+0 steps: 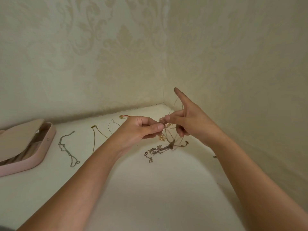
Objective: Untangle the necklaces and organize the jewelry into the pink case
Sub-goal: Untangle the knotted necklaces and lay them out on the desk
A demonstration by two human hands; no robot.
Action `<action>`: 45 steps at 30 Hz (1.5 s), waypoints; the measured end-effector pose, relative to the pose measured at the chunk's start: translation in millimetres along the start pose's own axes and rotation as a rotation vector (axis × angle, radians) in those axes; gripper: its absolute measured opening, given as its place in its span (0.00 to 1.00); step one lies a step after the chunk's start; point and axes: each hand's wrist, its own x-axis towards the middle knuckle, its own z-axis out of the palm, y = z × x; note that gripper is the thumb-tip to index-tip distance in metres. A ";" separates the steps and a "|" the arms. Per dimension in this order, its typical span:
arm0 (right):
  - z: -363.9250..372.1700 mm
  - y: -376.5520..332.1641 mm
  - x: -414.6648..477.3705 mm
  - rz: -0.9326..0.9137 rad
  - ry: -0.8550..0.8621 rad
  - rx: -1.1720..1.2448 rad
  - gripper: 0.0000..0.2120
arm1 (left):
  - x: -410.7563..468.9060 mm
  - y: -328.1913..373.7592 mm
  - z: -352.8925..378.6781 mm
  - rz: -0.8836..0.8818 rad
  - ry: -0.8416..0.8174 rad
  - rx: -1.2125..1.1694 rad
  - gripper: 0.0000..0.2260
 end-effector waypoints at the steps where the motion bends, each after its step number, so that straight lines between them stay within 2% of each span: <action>1: -0.3 -0.1 0.0 -0.001 0.002 -0.013 0.42 | 0.5 -0.4 -0.4 -0.002 0.002 -0.001 0.11; 4: -1.1 -2.2 -1.1 0.007 -0.021 -0.036 0.42 | 0.8 -1.0 -3.1 -0.002 -0.009 -0.016 0.13; 9: -0.1 -5.0 -2.9 0.019 -0.045 -0.050 0.44 | -0.8 2.7 -3.3 0.021 -0.047 -0.112 0.07; 15: 3.0 -4.1 -2.6 0.018 -0.052 -0.054 0.41 | -2.5 8.9 -0.7 0.014 -0.048 -0.261 0.08; 18: 2.2 -3.6 -2.3 0.019 -0.063 0.018 0.31 | -2.2 9.6 -1.7 -0.009 -0.028 -0.253 0.05; 22: 1.7 -0.4 -2.6 0.026 -0.048 -0.121 0.10 | -3.1 10.7 -2.9 0.002 -0.010 -0.198 0.06; 25: 0.5 0.3 -1.9 0.025 -0.030 -0.190 0.03 | -3.9 11.9 -3.6 0.017 0.028 -0.116 0.06; 32: -6.1 0.5 -1.6 0.004 0.024 -0.168 0.06 | -4.5 12.9 -5.4 0.031 0.069 -0.087 0.06; 37: -6.8 3.0 0.0 -0.011 0.026 -0.181 0.05 | -1.4 14.3 -5.6 0.002 0.053 -0.341 0.12; 40: -9.4 -0.4 -2.4 -0.011 0.035 -0.164 0.04 | -0.7 14.6 -8.3 -0.037 0.017 -0.486 0.11; 45: -13.9 -5.0 -5.2 -0.024 -0.019 -0.046 0.03 | 0.8 10.9 -11.9 -0.041 -0.020 -0.469 0.07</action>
